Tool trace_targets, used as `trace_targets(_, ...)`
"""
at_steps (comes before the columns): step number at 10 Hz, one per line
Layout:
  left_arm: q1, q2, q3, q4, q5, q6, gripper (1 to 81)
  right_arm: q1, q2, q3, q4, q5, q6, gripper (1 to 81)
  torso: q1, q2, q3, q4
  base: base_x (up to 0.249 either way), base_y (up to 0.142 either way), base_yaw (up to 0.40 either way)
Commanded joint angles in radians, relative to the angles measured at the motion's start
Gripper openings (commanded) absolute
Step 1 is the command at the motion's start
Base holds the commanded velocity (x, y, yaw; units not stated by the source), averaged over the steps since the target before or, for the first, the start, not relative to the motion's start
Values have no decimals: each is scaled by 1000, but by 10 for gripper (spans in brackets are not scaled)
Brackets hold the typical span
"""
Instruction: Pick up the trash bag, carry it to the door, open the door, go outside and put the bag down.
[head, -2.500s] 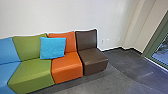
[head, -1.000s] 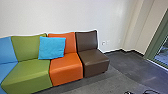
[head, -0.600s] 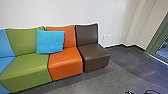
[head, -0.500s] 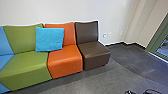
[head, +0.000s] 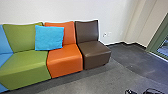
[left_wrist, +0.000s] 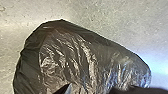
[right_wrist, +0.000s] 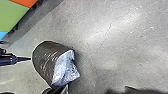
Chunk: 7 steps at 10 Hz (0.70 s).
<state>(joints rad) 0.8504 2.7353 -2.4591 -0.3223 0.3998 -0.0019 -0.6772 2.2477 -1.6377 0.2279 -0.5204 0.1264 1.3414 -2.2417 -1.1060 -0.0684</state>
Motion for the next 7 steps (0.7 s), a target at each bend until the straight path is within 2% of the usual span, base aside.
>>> trace_targets(1,-122,1,-46,-18,79,-3,811,121,-46,30,33,-52,4,811,63,-97,0,0,0,0,0)
trace_targets(3,-138,12,-46,-20,105,-3,811,123,-50,39,33,-52,4,811,108,-168,0,0,0,0,0)
trace_targets(4,-145,21,-47,-15,105,-3,811,123,-53,44,33,-52,4,811,129,-203,-85,0,0,0,0)
trace_targets(7,-175,46,-52,-14,125,-3,811,123,-61,53,33,-52,4,811,178,-282,-114,0,0,0,0)
